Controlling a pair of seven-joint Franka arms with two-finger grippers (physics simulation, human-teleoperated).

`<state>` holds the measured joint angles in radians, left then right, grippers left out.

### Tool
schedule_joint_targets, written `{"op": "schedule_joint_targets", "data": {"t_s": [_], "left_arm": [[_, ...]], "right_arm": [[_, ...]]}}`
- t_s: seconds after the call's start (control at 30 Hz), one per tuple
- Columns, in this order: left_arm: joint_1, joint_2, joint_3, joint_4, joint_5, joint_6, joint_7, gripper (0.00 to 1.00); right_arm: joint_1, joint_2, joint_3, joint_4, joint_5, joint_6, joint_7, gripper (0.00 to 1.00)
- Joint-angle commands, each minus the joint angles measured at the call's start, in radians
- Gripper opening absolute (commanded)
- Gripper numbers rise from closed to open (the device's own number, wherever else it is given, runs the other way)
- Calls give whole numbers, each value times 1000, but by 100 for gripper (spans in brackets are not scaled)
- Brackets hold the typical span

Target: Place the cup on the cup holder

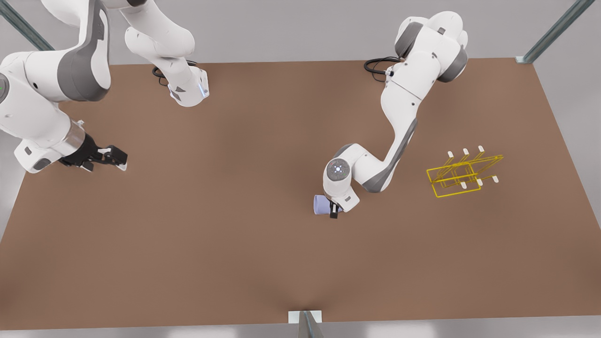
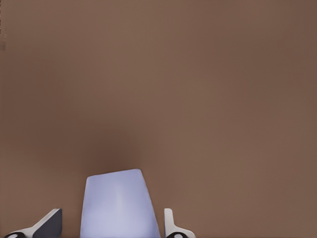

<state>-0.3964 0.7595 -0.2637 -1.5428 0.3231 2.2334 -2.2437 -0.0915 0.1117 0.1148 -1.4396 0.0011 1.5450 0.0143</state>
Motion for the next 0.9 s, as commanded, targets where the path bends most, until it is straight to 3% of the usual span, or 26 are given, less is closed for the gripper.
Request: {"op": "schedule_joint_targets", "data": {"t_s": [0.0, 0.1, 0.87], "left_arm": [[1, 3, 0, 0, -1, -3, -134, 100], [-1, 11, 0, 0, -1, -5, -140, 100], [-15, 46, 0, 7, 2, 11, -123, 100]], "right_arm": [[-4, 9, 0, 19, 8, -69, -125, 100], [-11, 26, 0, 76, 2, -75, -126, 100], [-16, 31, 0, 62, 2, -71, -120, 100]]}}
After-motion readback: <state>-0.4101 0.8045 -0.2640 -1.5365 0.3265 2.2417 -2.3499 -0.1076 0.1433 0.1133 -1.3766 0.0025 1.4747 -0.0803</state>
